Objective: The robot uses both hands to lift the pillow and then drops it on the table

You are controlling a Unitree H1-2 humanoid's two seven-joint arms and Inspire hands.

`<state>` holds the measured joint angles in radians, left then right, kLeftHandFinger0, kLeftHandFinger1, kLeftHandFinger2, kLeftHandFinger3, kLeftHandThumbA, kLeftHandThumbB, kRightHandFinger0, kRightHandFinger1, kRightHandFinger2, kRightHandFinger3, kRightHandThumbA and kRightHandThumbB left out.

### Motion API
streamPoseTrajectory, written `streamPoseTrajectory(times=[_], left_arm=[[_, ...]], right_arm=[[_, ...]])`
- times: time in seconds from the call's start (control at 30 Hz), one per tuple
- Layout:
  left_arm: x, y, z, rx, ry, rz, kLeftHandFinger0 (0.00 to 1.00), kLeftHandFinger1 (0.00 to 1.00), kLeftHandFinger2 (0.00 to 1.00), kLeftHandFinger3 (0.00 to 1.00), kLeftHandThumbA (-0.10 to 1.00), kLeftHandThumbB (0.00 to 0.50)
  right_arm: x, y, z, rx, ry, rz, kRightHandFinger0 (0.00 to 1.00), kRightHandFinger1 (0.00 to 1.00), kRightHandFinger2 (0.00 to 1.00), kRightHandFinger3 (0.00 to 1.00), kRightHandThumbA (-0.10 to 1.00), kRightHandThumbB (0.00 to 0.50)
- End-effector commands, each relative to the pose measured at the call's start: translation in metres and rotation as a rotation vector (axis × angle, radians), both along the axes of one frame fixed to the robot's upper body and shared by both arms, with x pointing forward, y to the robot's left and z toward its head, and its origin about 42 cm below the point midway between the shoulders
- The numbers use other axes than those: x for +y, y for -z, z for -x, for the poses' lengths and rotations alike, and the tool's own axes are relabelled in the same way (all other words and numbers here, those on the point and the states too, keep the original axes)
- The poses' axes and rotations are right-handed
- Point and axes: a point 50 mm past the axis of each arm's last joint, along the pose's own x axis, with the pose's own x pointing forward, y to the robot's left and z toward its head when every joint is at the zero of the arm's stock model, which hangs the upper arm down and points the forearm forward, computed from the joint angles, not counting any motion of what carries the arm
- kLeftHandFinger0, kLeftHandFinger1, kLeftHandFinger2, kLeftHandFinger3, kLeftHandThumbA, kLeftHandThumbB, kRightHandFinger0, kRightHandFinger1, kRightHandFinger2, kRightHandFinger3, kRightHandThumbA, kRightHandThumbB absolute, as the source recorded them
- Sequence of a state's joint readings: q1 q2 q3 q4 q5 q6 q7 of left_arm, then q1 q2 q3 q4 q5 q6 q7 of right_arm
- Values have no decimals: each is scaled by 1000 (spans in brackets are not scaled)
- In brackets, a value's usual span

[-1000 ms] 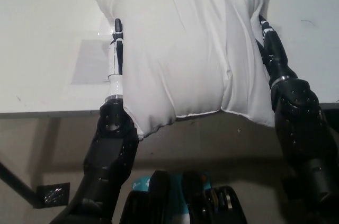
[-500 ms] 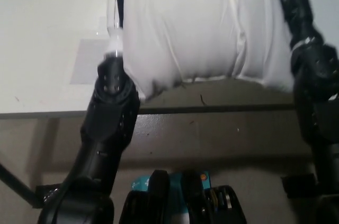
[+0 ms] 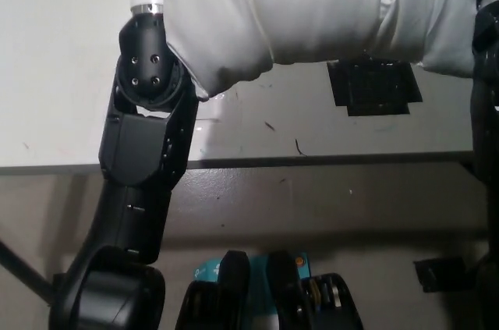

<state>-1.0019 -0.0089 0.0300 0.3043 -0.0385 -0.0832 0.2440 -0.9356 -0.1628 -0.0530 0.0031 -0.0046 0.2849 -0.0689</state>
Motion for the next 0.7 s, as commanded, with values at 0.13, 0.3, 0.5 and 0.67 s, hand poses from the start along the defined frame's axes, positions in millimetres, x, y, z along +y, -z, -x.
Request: streamPoseTrajectory(times=[0.13, 0.3, 0.5, 0.67], left_arm=[[-51, -34, 15, -97, 106, -114, 1000, 1000, 1000, 1000, 1000, 269], [-40, 14, -10, 24, 56, -113, 1000, 1000, 1000, 1000, 1000, 218], [-27, 105, -28, 215, 32, -101, 1000, 1000, 1000, 1000, 1000, 207], [-23, 185, -20, 389, 32, -108, 1000, 1000, 1000, 1000, 1000, 240]], right_arm=[[47, -12, 4, -36, -130, 103, 1000, 1000, 1000, 1000, 1000, 382], [42, 36, -23, 80, -110, 123, 1000, 1000, 1000, 1000, 1000, 397], [40, 136, -46, 290, -121, 222, 1000, 1000, 1000, 1000, 1000, 331], [48, 213, -45, 454, -146, 272, 1000, 1000, 1000, 1000, 1000, 328]])
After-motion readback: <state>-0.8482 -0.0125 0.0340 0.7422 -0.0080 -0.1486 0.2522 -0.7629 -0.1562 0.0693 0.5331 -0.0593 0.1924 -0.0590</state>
